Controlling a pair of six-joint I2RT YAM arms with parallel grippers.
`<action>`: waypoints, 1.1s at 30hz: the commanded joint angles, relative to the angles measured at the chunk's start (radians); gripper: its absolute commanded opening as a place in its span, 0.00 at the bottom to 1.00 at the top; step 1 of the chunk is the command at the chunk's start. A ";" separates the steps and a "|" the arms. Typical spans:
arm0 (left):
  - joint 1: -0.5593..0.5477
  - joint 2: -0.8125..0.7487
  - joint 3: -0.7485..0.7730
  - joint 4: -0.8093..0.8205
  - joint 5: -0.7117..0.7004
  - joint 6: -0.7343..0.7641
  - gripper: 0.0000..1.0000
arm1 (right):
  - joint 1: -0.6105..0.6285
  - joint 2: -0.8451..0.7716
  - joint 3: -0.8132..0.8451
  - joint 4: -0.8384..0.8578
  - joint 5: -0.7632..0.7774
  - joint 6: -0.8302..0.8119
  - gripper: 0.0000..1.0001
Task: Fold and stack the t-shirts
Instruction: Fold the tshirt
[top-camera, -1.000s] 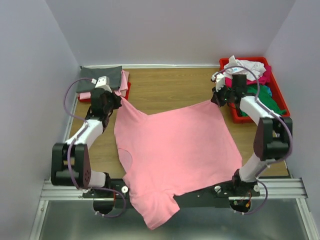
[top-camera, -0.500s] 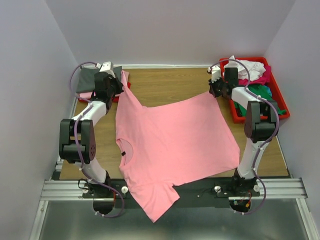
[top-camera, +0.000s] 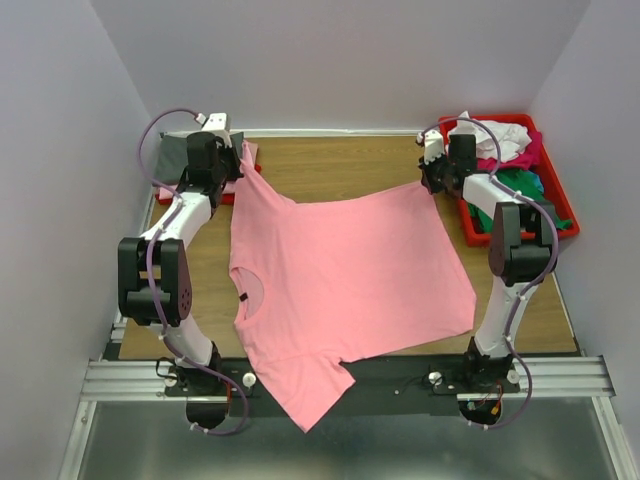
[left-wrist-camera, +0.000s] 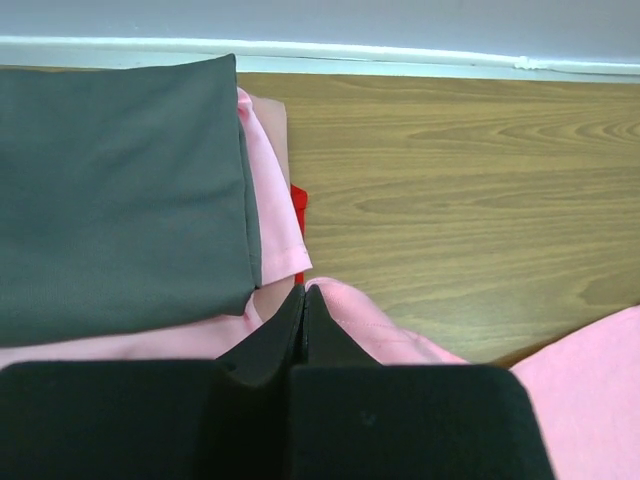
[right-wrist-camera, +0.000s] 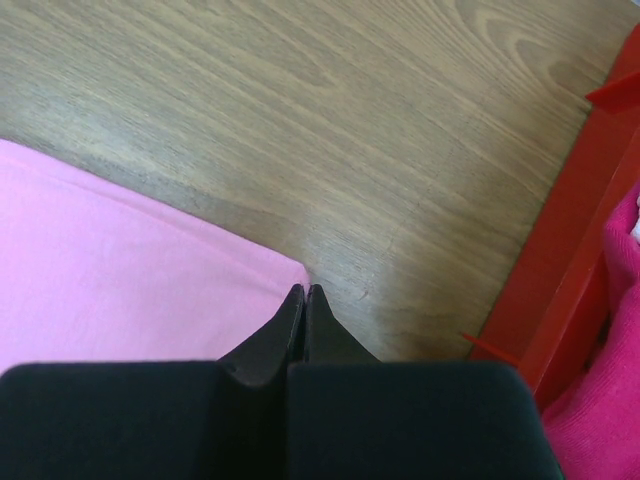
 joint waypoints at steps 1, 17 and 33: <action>0.006 -0.013 0.019 -0.036 -0.002 0.038 0.00 | -0.004 -0.049 -0.013 0.030 -0.003 0.027 0.00; 0.006 -0.113 -0.077 -0.125 0.065 0.027 0.00 | -0.031 -0.232 -0.157 0.036 -0.037 0.022 0.00; 0.006 -0.361 -0.246 -0.186 0.169 -0.008 0.00 | -0.048 -0.341 -0.287 0.039 -0.035 0.005 0.00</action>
